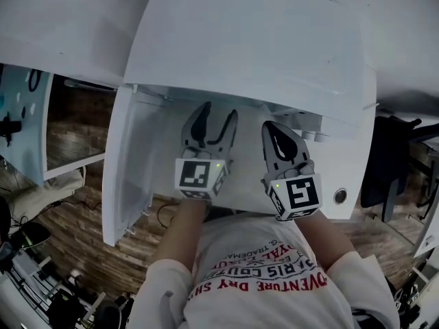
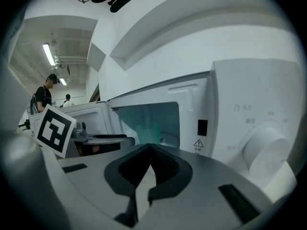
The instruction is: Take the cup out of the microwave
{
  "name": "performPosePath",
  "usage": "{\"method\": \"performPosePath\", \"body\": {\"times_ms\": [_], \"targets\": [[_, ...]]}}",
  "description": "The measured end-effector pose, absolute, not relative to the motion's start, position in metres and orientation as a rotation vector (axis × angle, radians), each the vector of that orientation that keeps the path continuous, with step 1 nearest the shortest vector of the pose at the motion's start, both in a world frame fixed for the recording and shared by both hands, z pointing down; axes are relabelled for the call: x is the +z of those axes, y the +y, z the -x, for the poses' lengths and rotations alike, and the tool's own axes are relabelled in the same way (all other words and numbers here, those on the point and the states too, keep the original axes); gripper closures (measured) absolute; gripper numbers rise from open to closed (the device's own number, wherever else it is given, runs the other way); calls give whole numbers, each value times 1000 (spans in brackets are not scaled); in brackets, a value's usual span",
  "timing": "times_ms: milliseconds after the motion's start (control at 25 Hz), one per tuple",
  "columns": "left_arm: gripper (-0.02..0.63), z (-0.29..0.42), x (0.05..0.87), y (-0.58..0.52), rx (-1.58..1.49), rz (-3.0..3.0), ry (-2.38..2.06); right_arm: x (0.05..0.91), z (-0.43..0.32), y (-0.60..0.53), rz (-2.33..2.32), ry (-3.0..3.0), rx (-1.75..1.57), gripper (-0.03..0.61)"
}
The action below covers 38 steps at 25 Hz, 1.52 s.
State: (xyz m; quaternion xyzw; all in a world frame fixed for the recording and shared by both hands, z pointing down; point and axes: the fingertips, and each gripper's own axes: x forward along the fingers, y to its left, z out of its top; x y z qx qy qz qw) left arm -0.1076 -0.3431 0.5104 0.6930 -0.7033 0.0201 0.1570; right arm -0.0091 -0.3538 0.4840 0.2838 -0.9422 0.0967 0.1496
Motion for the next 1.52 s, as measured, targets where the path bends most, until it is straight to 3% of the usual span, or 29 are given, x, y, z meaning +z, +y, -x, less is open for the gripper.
{"method": "performPosePath", "body": {"times_ms": [200, 400, 1160, 1520], "targets": [[293, 116, 520, -364, 42, -1973, -2004, 501, 12, -356, -810, -2683, 309, 568], [251, 116, 525, -389, 97, -2013, -1973, 513, 15, -355, -817, -2659, 333, 568], [241, 116, 545, -431, 353, -2004, -1985, 526, 9, -351, -828, -2627, 378, 568], [247, 120, 545, -421, 330, -1963, -1996, 522, 5, -352, -852, -2625, 366, 568]]}}
